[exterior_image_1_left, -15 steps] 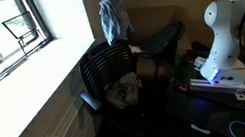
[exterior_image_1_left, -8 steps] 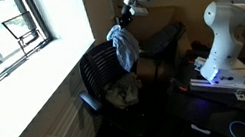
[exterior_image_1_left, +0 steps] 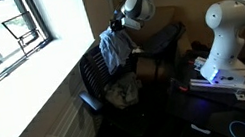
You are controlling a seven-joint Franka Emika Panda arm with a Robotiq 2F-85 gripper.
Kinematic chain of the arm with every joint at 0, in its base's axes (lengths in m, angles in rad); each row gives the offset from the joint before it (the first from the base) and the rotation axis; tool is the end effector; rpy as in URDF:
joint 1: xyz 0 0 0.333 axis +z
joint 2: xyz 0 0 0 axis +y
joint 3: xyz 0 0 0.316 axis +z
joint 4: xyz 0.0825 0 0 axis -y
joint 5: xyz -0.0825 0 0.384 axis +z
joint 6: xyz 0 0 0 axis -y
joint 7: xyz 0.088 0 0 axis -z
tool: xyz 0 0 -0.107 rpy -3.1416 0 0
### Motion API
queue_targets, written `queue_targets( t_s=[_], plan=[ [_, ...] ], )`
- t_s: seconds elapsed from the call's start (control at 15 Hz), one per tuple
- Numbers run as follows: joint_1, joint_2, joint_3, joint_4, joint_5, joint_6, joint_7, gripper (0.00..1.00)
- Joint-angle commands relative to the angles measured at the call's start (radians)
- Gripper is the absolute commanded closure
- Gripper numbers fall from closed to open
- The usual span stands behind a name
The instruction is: Pick up the light blue shirt from the sofa then place it on the backrest of the black chair
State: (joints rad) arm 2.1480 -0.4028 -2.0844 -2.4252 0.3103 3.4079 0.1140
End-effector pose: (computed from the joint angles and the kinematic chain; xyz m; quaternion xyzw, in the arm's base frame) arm 0.5385 -0.0111 0.3026 -0.8872 0.2546 -0.3284 0.2007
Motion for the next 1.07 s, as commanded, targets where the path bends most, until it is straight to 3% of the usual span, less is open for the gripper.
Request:
queue_targets(
  t_s=[0.0, 0.2, 0.27, 0.4, 0.47, 0.67, 0.93, 1.0],
  plan=[
    [0.060, -0.023, -0.032, 0.141, -0.017, 0.063, 0.055, 0.97],
    [0.173, -0.007, -0.167, 0.234, 0.025, 0.072, 0.044, 0.97],
    [0.103, -0.024, -0.087, 0.178, -0.006, 0.065, 0.037, 0.87],
    [0.143, -0.022, -0.144, 0.230, 0.002, 0.059, 0.037, 0.87],
    [0.150, -0.022, -0.152, 0.235, 0.002, 0.059, 0.037, 0.97],
    [0.015, -0.100, -0.016, 0.230, -0.092, -0.139, -0.004, 0.97],
    [-0.105, -0.220, 0.080, 0.235, -0.187, -0.355, -0.062, 0.97],
    [-0.125, -0.228, 0.081, 0.236, -0.205, -0.427, -0.074, 0.84]
  ],
)
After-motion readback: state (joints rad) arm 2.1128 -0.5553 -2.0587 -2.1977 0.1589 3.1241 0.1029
